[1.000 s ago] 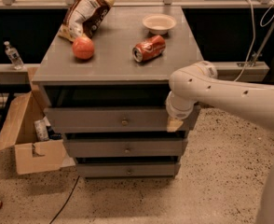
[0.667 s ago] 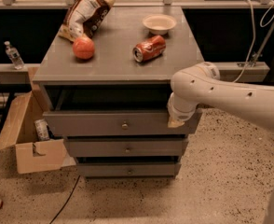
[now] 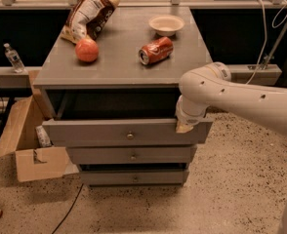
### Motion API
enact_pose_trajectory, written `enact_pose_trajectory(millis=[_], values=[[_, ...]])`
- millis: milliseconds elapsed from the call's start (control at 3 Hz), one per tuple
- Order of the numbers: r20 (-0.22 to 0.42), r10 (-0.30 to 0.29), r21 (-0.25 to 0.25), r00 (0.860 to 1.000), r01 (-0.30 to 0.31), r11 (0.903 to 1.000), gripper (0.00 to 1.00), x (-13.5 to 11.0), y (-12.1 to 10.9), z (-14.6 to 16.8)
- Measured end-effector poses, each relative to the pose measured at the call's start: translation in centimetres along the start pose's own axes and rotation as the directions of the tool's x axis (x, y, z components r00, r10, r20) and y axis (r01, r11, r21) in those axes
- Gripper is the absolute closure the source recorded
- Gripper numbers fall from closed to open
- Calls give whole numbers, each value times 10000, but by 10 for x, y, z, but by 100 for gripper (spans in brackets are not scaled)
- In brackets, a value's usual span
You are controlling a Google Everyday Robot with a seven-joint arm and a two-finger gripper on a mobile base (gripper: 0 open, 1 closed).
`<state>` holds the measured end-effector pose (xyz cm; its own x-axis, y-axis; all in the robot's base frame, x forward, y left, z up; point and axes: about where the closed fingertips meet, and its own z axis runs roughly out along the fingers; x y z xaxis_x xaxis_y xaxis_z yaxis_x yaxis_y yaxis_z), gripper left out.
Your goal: Open top drawer
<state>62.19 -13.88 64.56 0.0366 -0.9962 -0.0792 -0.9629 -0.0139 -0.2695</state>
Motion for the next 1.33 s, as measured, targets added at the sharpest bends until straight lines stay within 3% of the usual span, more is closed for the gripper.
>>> enact_pose_trajectory(millis=[333, 1333], values=[[0, 0, 0, 10000, 0, 10000, 84, 0, 0, 0], [0, 0, -2, 10000, 0, 10000, 12, 0, 0, 0]])
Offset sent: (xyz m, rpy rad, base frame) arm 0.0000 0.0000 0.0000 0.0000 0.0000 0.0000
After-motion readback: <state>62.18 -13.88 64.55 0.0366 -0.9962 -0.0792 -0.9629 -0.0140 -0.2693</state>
